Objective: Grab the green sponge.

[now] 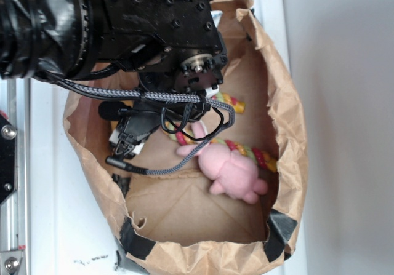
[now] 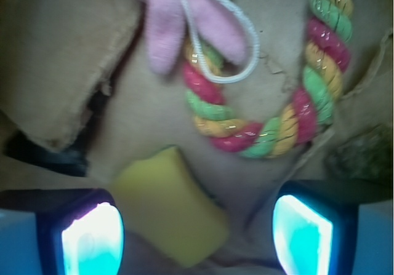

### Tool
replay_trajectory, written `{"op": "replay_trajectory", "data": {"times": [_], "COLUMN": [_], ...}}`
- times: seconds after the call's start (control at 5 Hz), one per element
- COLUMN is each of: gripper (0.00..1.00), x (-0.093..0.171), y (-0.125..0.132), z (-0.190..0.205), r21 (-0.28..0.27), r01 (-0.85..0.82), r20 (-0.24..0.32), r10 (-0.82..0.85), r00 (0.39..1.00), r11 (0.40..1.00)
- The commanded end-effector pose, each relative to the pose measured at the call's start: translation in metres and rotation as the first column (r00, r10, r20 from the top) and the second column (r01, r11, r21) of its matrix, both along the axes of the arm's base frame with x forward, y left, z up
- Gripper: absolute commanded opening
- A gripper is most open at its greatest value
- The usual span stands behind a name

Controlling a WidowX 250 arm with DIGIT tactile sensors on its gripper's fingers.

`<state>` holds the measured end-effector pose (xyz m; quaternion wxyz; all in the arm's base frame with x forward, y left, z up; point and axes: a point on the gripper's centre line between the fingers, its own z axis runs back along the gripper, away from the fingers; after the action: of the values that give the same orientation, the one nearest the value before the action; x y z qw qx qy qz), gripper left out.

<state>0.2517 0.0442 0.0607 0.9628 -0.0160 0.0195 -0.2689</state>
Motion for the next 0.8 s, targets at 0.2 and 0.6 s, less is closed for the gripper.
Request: {"op": "replay_trajectory", "data": {"times": [0.2, 0.6], "gripper": [1.00, 1.00], "x": [0.004, -0.020], "y": [-0.027, -0.031], "z": [-0.012, -0.014], "r21": [0.048, 0.023], "r01": [0.256, 0.304], "r20": [-0.001, -0.058], "r10": [-0.256, -0.303], "r00": [0.967, 0.951], "r11": [0.965, 0.952]}}
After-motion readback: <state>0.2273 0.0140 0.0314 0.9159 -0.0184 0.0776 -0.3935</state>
